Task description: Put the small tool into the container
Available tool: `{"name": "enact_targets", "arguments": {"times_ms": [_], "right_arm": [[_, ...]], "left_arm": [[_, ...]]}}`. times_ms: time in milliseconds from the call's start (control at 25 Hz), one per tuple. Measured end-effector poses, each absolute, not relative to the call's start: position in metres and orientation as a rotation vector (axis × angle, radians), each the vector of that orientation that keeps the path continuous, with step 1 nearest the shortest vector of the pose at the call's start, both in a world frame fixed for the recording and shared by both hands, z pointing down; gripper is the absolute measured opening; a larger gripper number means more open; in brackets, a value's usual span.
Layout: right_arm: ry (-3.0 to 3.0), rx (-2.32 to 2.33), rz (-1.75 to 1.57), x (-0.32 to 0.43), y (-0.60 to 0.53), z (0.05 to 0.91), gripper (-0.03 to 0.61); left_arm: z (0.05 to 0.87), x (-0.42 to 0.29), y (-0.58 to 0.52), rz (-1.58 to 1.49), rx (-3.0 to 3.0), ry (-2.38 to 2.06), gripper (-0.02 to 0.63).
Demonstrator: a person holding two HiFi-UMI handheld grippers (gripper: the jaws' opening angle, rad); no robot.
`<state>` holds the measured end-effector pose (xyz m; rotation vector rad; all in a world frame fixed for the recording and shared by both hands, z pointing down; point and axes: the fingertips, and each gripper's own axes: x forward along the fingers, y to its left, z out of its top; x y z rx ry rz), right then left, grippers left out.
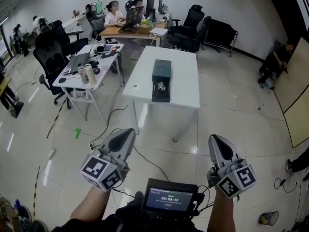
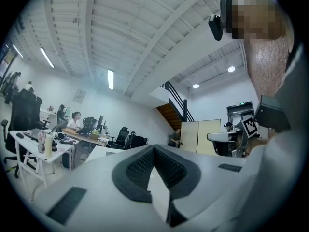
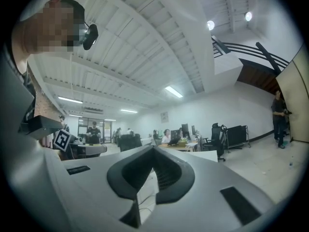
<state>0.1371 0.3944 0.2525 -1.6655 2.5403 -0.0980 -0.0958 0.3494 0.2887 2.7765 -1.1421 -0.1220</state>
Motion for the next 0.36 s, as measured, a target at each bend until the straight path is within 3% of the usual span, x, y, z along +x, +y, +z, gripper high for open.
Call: {"name": "enact_targets", "arguments": {"times_ms": [360], "right_arm": [[2.557, -1.650, -0.077, 0.1436, 0.3929, 0.2573, 0.018]], "left_arm": [[0.2919, -0.0862, 0.3517, -0.119, 2.786, -1.144, 0.012]]}}
